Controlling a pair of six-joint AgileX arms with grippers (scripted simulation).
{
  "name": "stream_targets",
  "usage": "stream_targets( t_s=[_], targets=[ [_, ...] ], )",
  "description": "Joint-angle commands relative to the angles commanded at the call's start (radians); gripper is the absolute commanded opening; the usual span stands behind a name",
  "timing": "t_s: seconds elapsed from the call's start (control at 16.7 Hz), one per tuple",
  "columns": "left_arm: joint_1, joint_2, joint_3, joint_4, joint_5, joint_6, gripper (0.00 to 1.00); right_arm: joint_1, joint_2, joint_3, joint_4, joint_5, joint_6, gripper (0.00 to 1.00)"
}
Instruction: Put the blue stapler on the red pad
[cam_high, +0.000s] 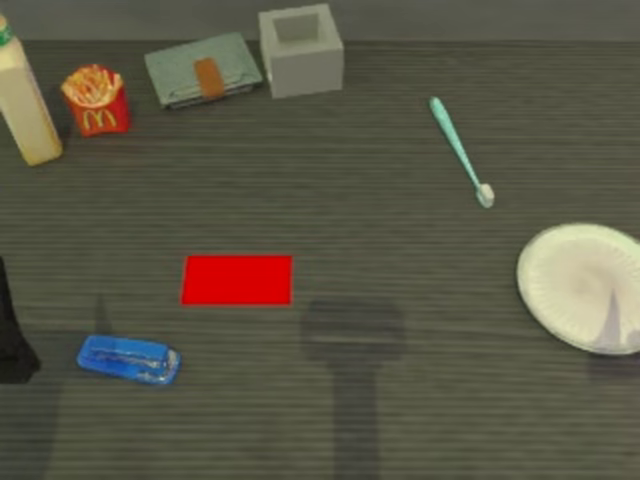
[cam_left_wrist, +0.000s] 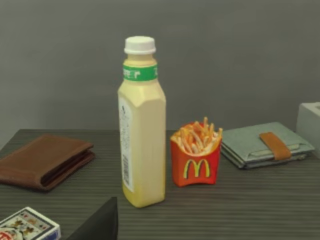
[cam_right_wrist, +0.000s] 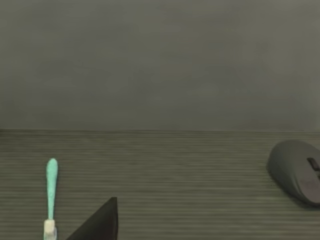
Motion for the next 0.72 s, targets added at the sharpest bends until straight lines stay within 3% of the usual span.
stream_targets(
  t_s=[0.18,0.36,0.72],
  targets=[
    [-0.003,0.011,0.011,-0.01,0.0,0.011,1.0,0.0,0.0,0.0,0.0,0.0,0.0,1.0],
    [-0.025,0.107,0.103,-0.089,0.001,0.107,1.0,0.0,0.0,0.0,0.0,0.0,0.0,1.0],
    [-0.105,0.573,0.448,-0.41,-0.002,0.53,1.0,0.0,0.0,0.0,0.0,0.0,0.0,1.0]
  ],
)
